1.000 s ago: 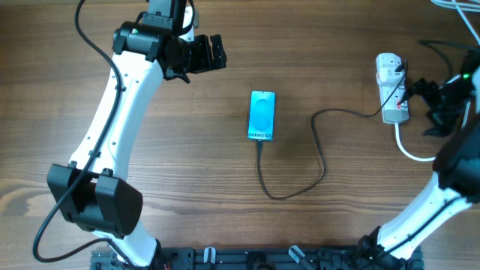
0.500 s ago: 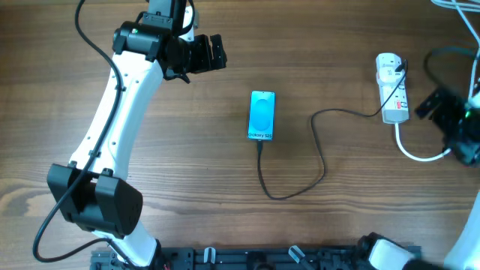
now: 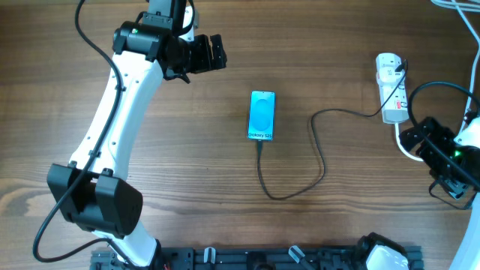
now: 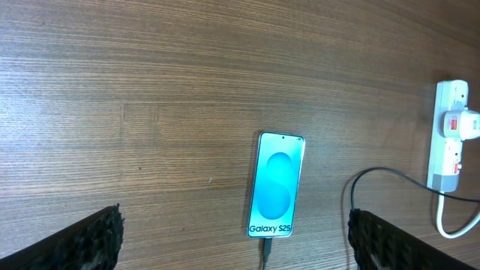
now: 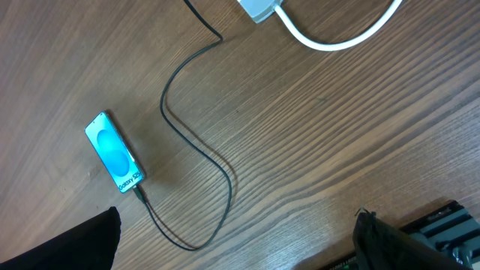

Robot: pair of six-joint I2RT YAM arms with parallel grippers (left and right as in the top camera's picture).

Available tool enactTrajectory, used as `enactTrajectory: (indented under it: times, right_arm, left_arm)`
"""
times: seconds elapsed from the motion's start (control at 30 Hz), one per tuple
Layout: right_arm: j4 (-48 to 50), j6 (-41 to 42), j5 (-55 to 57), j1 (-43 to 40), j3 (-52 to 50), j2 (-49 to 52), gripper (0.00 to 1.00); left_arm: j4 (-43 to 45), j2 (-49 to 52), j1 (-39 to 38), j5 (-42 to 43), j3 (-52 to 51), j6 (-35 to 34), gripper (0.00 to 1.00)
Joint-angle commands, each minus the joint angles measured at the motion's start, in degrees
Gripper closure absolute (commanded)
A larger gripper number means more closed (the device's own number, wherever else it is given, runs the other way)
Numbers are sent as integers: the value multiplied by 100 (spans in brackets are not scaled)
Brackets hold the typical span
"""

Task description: Plug charger to phone and switch on socket

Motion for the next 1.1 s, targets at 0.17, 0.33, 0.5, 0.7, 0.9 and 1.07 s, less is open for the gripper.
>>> enactTrajectory:
  times: [0.17, 0.33, 0.5, 0.7, 0.9, 1.07]
  right_arm:
    - [127, 24, 22, 33, -50, 356, 0]
    - [68, 33, -4, 33, -50, 553, 0]
    - [96, -87, 20, 33, -50, 623, 0]
    - [116, -162, -155, 33, -50, 623, 0]
    - [599, -166, -153, 184, -238, 529, 0]
    - [1390, -313, -151, 839, -542, 96, 0]
  left_arm:
    - [2, 39, 20, -31, -33, -52, 0]
    - [2, 39, 20, -31, -33, -52, 0]
    - [2, 39, 20, -31, -33, -52, 0]
    - [2, 39, 20, -31, -33, -52, 0]
    - [2, 39, 20, -31, -33, -52, 0]
    - [2, 39, 20, -31, -33, -52, 0]
